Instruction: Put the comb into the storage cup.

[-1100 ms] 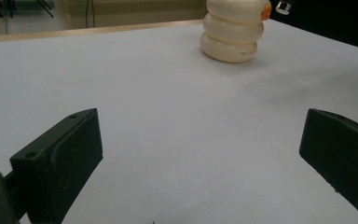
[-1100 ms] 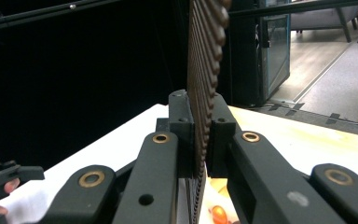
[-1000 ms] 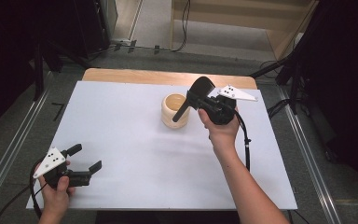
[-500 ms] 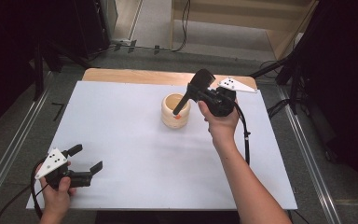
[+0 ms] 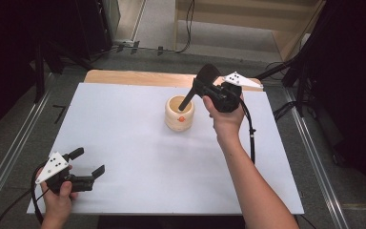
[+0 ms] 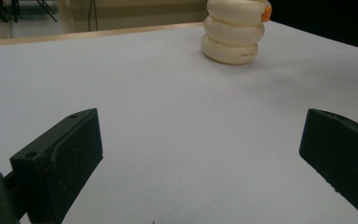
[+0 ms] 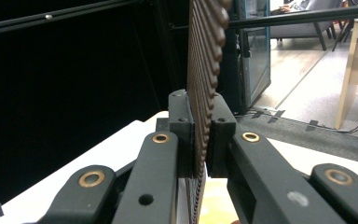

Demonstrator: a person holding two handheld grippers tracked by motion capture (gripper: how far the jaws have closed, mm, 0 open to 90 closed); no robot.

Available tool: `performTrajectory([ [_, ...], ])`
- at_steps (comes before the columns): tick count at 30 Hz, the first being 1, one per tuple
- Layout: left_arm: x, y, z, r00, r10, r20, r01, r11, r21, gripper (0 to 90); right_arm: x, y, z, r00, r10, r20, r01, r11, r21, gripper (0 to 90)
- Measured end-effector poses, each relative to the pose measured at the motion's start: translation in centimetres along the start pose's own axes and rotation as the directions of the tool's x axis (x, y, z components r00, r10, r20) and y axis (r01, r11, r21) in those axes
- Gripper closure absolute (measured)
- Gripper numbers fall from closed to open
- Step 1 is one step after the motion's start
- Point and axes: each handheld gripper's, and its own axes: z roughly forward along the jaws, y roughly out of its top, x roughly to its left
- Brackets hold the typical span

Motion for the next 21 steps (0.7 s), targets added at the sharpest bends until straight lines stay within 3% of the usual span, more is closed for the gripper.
performTrajectory([
  [7, 0.1, 0.0, 0.0, 1.0000, -0.004, 0.007, 0.004, 1.0000, 0.003, 0.0, -0.8, -0.5, 0.9, 0.9998, 0.008, 0.018, -0.008, 1.000, 0.019, 82.3],
  [14, 0.0, 0.0, 0.0, 1.0000, -0.002, 0.007, 0.002, 1.0000, 0.002, 0.0, -1.0, -1.3, 1.8, 0.9989, -0.030, 0.037, 0.028, 0.999, 0.044, 82.3],
  [21, 0.0, 0.0, 0.0, 1.0000, -0.002, 0.007, 0.002, 1.0000, -0.001, 0.0, -1.5, -3.0, 2.9, 0.9984, -0.001, 0.057, -0.003, 0.997, 0.078, 82.3],
])
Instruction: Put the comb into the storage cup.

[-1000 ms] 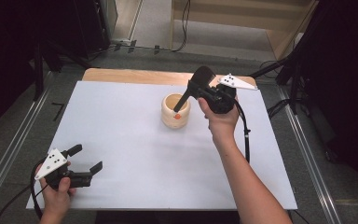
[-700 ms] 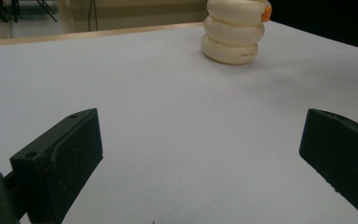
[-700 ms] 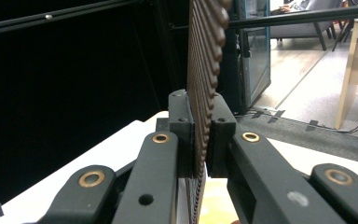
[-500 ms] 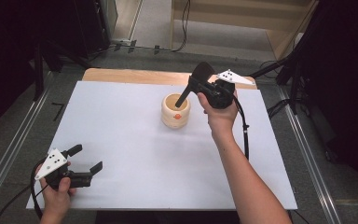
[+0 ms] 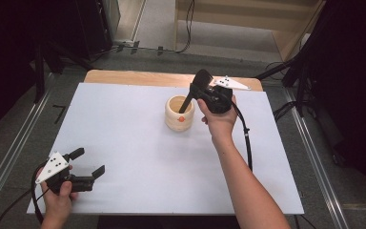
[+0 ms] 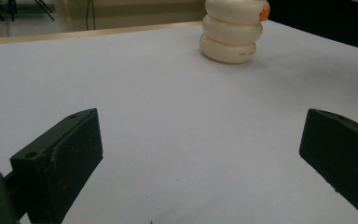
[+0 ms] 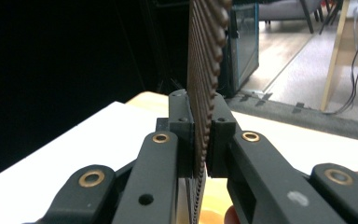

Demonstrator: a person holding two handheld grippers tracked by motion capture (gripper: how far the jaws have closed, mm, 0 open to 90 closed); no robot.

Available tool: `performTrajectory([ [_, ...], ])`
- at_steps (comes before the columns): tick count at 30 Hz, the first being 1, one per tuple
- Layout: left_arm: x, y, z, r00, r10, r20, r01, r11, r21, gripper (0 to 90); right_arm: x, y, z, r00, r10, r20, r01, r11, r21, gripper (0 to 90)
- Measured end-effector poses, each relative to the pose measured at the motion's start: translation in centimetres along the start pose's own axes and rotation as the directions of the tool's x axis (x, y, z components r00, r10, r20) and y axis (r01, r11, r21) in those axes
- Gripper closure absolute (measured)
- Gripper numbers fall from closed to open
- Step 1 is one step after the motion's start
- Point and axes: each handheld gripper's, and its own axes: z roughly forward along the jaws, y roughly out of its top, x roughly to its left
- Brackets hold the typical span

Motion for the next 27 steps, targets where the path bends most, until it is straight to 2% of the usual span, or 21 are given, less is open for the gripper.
performTrajectory([
  [14, 0.0, 0.0, 0.0, 1.0000, 0.006, 0.000, -0.006, 1.0000, -0.001, 0.0, -0.2, -2.7, 1.8, 0.9990, 0.043, 0.010, -0.043, 0.997, 0.062, 82.2],
  [27, -0.1, 0.0, 0.0, 0.9999, 0.011, -0.001, -0.011, 0.9999, 0.003, 0.0, -0.1, -4.0, 2.7, 0.9960, 0.089, 0.004, -0.089, 0.993, 0.079, 82.2],
])
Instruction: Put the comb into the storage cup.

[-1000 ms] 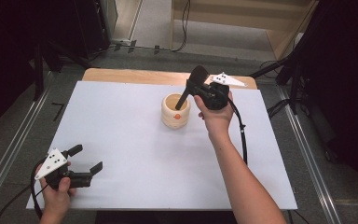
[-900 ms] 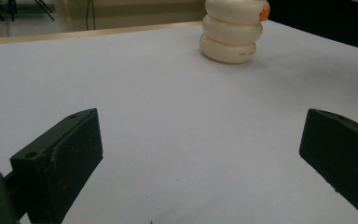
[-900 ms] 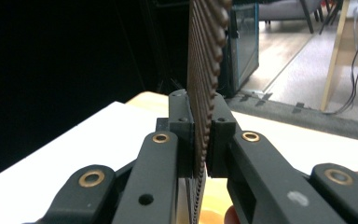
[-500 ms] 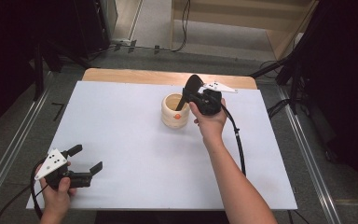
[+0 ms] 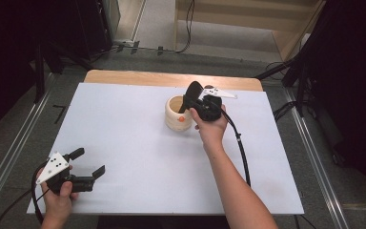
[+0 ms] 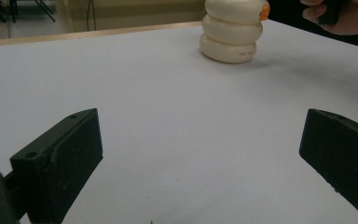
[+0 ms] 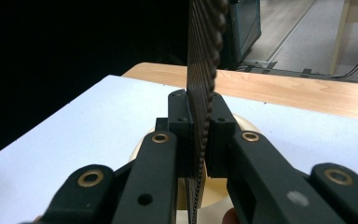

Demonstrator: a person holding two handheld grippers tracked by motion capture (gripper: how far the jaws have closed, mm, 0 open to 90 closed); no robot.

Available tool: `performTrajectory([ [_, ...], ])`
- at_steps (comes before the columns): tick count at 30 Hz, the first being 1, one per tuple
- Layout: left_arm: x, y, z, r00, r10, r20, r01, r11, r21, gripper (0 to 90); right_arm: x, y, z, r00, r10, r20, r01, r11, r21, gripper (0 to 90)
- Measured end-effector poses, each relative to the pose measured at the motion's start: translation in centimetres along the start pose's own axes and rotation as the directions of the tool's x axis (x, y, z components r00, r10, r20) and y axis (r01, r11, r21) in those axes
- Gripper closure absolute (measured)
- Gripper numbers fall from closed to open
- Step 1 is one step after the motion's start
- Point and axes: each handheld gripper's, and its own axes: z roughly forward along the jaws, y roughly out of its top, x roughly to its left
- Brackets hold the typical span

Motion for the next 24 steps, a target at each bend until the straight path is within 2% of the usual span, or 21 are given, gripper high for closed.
performTrajectory([
  [8, 0.0, 0.0, 0.0, 1.0000, 0.001, 0.000, -0.001, 1.0000, -0.001, 0.0, -0.4, -0.4, 0.3, 0.9969, 0.073, -0.028, -0.074, 0.997, -0.016, 82.1],
  [11, 0.0, 0.0, 0.0, 1.0000, 0.001, -0.001, -0.001, 1.0000, 0.000, 0.0, -0.5, -0.6, 0.4, 0.9954, 0.092, -0.026, -0.092, 0.995, -0.024, 81.9],
  [19, 0.0, 0.0, 0.0, 1.0000, 0.003, -0.004, -0.003, 1.0000, 0.002, 0.0, -0.9, -0.7, 0.0, 0.9989, 0.043, 0.017, -0.043, 0.999, -0.003, 77.4],
  [22, -0.1, 0.0, 0.0, 1.0000, 0.003, -0.004, -0.003, 1.0000, 0.002, 0.0, -1.3, -1.0, -0.2, 0.9989, 0.025, 0.039, -0.025, 1.000, 0.011, 69.4],
  [24, -0.1, 0.0, 0.0, 1.0000, 0.003, -0.006, -0.003, 1.0000, 0.003, 0.0, -1.4, -1.2, -0.2, 0.9988, -0.012, 0.048, 0.011, 1.000, 0.020, 63.7],
])
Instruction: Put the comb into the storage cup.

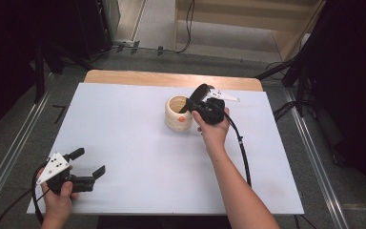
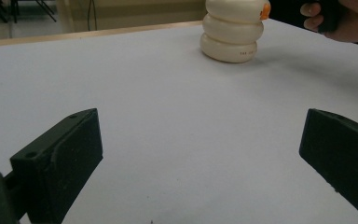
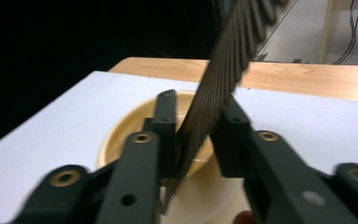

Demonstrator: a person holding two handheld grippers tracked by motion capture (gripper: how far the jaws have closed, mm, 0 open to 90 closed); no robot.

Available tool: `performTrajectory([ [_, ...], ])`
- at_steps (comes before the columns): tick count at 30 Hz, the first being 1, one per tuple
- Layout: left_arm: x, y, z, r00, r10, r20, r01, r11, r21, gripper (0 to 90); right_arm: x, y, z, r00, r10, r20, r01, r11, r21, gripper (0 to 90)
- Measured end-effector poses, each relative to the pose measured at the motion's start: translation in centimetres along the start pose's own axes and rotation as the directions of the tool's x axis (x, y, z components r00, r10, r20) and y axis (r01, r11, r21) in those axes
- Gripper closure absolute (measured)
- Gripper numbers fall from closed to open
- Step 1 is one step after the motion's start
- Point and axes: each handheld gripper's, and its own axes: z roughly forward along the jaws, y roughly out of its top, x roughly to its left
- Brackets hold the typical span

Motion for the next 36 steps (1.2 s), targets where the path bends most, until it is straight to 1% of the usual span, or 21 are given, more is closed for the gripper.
performTrajectory([
  [1, 0.0, 0.0, 0.0, 1.0000, 0.002, -0.002, -0.001, 1.0000, 0.001, 0.0, 0.1, 0.0, 0.0, 1.0000, -0.009, 0.003, 0.009, 1.000, 0.005, 60.9],
  [3, 0.0, 0.0, 0.0, 1.0000, 0.001, -0.001, -0.001, 1.0000, 0.002, 0.0, 0.2, 0.1, -0.2, 0.9986, -0.046, 0.024, 0.046, 0.999, 0.010, 49.4],
  [5, 0.0, 0.0, 0.0, 1.0000, 0.001, -0.002, -0.001, 1.0000, 0.001, 0.0, 0.3, 0.1, -0.3, 0.9985, -0.046, 0.028, 0.045, 0.999, 0.023, 44.7],
  [8, 0.0, 0.0, 0.0, 1.0000, 0.002, -0.004, -0.002, 1.0000, 0.000, 0.0, 0.3, 0.2, -0.6, 0.9976, -0.057, 0.040, 0.056, 0.998, 0.036, 38.6],
  [11, 0.0, 0.0, 0.0, 1.0000, 0.003, -0.004, -0.003, 1.0000, 0.000, 0.0, 0.3, 0.3, -1.1, 0.9973, -0.053, 0.051, 0.050, 0.997, 0.051, 34.8],
  [13, 0.0, 0.0, 0.0, 1.0000, 0.004, -0.002, -0.004, 1.0000, 0.000, 0.0, 0.3, 0.4, -1.4, 0.9975, -0.040, 0.059, 0.036, 0.997, 0.063, 31.5],
  [15, -0.1, 0.0, 0.0, 1.0000, 0.005, -0.001, -0.005, 1.0000, -0.002, 0.0, 0.4, 0.5, -1.7, 0.9972, -0.038, 0.064, 0.034, 0.997, 0.069, 25.1],
  [16, -0.1, 0.0, 0.0, 1.0000, 0.005, 0.000, -0.005, 1.0000, -0.002, 0.0, 0.5, 0.5, -1.9, 0.9968, -0.042, 0.067, 0.038, 0.997, 0.070, 23.6],
  [19, -0.1, 0.0, 0.0, 1.0000, 0.006, 0.001, -0.006, 1.0000, -0.006, 0.0, 0.8, 0.5, -2.5, 0.9965, -0.062, 0.056, 0.058, 0.996, 0.062, 17.8],
  [21, -0.1, 0.0, 0.0, 1.0000, 0.006, 0.001, -0.006, 1.0000, -0.006, 0.0, 1.0, 0.6, -2.8, 0.9946, -0.086, 0.058, 0.083, 0.995, 0.062, 13.7],
  [23, -0.1, 0.0, 0.0, 1.0000, 0.007, 0.001, -0.007, 1.0000, -0.006, 0.0, 1.2, 0.5, -3.2, 0.9931, -0.107, 0.048, 0.104, 0.993, 0.055, 9.4],
  [26, -0.1, 0.0, 0.0, 1.0000, 0.007, 0.001, -0.007, 1.0000, -0.006, 0.0, 1.5, 0.4, -3.8, 0.9921, -0.121, 0.033, 0.120, 0.992, 0.038, 8.5],
  [27, -0.1, 0.0, 0.0, 1.0000, 0.008, 0.001, -0.008, 1.0000, -0.006, 0.0, 1.6, 0.4, -4.0, 0.9915, -0.127, 0.030, 0.126, 0.991, 0.035, 6.1],
  [28, -0.1, 0.0, 0.0, 1.0000, 0.008, 0.000, -0.008, 1.0000, -0.005, 0.0, 1.7, 0.4, -4.1, 0.9908, -0.132, 0.027, 0.131, 0.991, 0.033, 0.1],
  [29, -0.1, 0.0, 0.0, 1.0000, 0.008, 0.001, -0.008, 1.0000, -0.005, 0.0, 1.8, 0.3, -4.3, 0.9897, -0.142, 0.016, 0.142, 0.989, 0.032, 0.0],
  [31, -0.1, 0.0, 0.0, 1.0000, 0.008, 0.001, -0.008, 1.0000, -0.006, 0.0, 1.9, 0.3, -4.7, 0.9876, -0.157, 0.011, 0.156, 0.988, 0.017, 0.0],
  [36, -0.1, 0.0, 0.0, 1.0000, 0.008, 0.002, -0.008, 1.0000, -0.006, 0.0, 2.0, 0.2, -5.5, 0.9869, -0.161, 0.012, 0.160, 0.987, 0.006, 0.0],
])
